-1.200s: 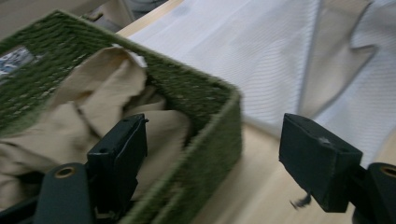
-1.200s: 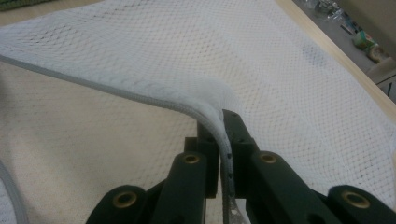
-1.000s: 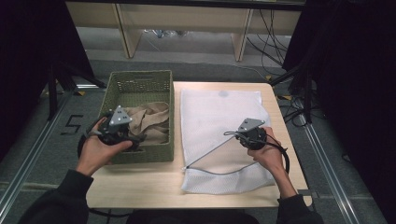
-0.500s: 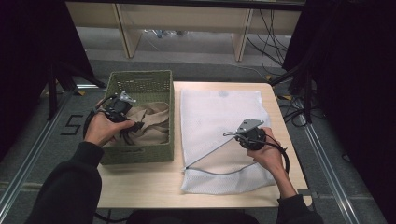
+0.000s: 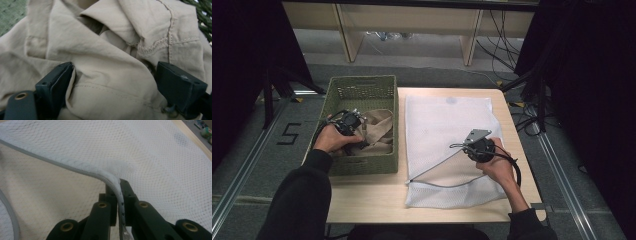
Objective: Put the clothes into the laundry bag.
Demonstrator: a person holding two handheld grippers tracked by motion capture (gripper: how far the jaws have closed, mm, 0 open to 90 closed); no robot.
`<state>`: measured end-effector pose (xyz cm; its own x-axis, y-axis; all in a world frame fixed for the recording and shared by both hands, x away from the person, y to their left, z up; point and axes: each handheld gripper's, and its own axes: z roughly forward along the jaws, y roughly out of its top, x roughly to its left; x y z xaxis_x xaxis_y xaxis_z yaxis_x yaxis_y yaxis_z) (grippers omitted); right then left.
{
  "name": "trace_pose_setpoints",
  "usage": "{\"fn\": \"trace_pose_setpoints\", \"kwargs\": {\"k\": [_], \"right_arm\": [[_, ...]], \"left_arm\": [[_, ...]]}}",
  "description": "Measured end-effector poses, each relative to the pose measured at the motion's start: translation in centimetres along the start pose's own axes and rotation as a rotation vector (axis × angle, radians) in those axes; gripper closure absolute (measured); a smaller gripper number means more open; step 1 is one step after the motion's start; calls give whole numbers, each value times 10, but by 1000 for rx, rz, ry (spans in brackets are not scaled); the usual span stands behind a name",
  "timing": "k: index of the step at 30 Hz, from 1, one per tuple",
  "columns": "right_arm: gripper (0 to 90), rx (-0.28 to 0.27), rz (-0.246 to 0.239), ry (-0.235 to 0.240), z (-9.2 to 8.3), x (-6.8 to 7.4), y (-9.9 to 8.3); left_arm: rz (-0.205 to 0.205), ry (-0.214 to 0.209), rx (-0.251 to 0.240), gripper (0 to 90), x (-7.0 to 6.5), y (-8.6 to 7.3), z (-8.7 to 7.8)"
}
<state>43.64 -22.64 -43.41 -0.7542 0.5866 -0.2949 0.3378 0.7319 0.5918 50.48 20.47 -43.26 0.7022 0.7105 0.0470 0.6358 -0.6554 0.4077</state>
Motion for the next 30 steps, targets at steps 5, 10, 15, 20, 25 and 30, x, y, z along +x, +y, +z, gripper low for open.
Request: {"fn": "trace_pose_setpoints", "kwargs": {"k": [5, 10, 15, 20, 25, 30], "right_arm": [[875, 13, 6, 12, 0, 0, -1], [874, 10, 6, 9, 0, 0, -1], [874, 7, -11, 10, 2, -1, -1], [874, 10, -9, 12, 3, -1, -2], [874, 15, 6, 12, 3, 0, -3], [866, 23, -2, 17, 5, 2, -2]], "left_arm": [[-2, -4, 59, 128, 5, -2, 21], [-10, 26, 97, 541, 12, -3, 34], [-87, 115, -46, 650, 15, 2, 26], [-176, 156, -173, 615, 15, 10, 19], [-140, 162, -138, 396, 16, 7, 10], [-132, 297, -191, 217, 21, -3, -17]]}}
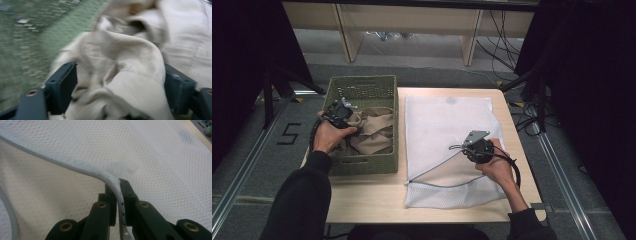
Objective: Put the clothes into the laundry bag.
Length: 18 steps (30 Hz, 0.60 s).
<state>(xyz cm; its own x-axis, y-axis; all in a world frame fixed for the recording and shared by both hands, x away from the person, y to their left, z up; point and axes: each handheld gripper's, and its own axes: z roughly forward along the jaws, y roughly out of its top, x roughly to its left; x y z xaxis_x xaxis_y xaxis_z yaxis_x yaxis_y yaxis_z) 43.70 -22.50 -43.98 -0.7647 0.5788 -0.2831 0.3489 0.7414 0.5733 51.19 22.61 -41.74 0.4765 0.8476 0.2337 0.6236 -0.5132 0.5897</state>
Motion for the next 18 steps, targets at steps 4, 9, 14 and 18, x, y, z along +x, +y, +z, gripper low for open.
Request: {"fn": "trace_pose_setpoints", "kwargs": {"k": [4, 9, 14, 18], "right_arm": [[864, -6, -27, -2, 2, 0, 1], [863, 7, -12, -2, 2, 3, 1], [861, 8, -14, 6, 2, 2, 1], [861, 3, -15, -5, 2, 3, 1]], "left_arm": [[-45, -12, 23, 176, 8, -5, -2], [-134, -145, 167, 146, 13, -15, 29], [-201, -187, 158, 61, 10, -16, 46], [-154, -205, 185, 14, -9, -16, 61]]}}
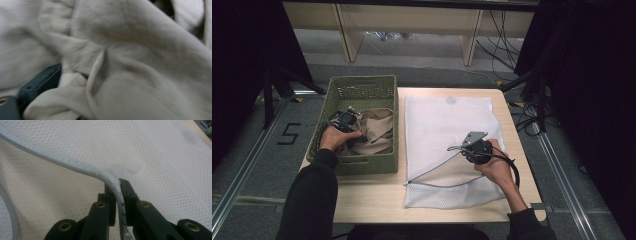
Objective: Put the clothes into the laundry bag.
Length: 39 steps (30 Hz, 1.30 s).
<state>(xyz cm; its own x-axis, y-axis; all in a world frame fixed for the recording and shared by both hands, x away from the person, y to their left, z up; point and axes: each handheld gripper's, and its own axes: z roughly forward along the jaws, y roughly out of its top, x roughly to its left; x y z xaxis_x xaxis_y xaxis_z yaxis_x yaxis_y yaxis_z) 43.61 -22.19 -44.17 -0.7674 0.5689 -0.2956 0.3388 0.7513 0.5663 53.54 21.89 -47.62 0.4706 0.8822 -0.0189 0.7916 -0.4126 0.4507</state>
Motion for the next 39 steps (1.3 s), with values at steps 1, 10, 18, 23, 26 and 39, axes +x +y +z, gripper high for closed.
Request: {"fn": "trace_pose_setpoints", "kwargs": {"k": [1, 10, 18, 23, 26, 39], "right_arm": [[861, 0, 0, 1, 0, 0, 0], [860, 1, -4, 10, -1, 1, 2], [869, 2, -1, 18, 1, 0, 1], [869, 0, 3, 17, 0, 0, 1], [869, -4, 5, 17, 0, 0, 1], [871, -12, 4, 17, -2, -2, 1]], "left_arm": [[5, -8, 13, 13, -2, -1, 5], [-53, -76, 9, 231, -1, -6, 8], [34, -70, -13, 507, -4, -1, 3], [7, -50, -110, 612, -6, 3, -10], [-2, -54, -155, 623, -5, 6, -22], [-48, -127, -377, 634, -1, 13, -86]]}}
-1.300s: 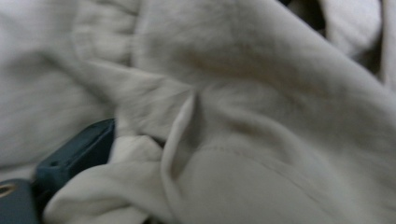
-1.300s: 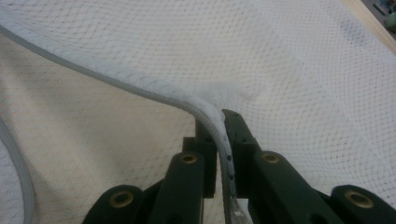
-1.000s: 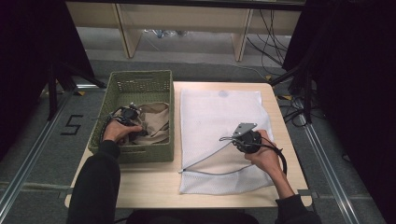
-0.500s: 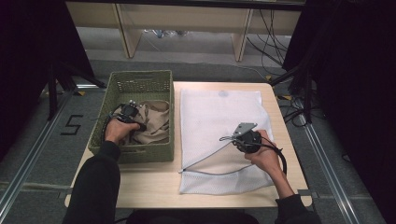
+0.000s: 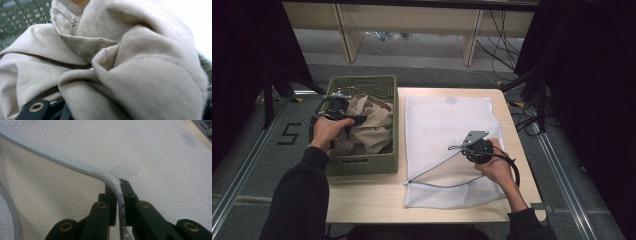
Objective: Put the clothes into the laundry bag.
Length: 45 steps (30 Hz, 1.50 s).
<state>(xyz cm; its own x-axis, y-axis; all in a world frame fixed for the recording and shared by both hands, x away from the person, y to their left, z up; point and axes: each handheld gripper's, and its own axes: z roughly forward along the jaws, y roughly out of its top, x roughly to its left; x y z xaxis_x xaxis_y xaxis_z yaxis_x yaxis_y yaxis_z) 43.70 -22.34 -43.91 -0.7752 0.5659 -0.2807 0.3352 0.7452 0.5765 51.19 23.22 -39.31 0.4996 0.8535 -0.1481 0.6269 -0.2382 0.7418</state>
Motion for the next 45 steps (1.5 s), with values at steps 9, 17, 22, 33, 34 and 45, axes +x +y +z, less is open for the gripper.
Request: {"fn": "trace_pose_setpoints", "kwargs": {"k": [9, 17, 22, 33, 34, 45], "right_arm": [[891, -28, -1, -16, -4, -5, 2], [894, -74, 28, -15, -14, -15, 9], [895, -98, 56, -15, -19, -21, 12], [895, -133, 87, -10, -27, -33, 23], [895, -132, 99, -11, -26, -33, 23], [895, -130, 101, -7, -23, -37, 24]], "left_arm": [[-70, -124, -177, 639, -6, 12, -56], [-34, -206, -225, 640, -31, 21, -95], [17, -280, -237, 641, -56, 26, -117], [97, -356, -335, 641, -96, 36, -175], [97, -367, -344, 641, -98, 38, -179], [149, -530, -347, 640, -140, 38, -200]]}}
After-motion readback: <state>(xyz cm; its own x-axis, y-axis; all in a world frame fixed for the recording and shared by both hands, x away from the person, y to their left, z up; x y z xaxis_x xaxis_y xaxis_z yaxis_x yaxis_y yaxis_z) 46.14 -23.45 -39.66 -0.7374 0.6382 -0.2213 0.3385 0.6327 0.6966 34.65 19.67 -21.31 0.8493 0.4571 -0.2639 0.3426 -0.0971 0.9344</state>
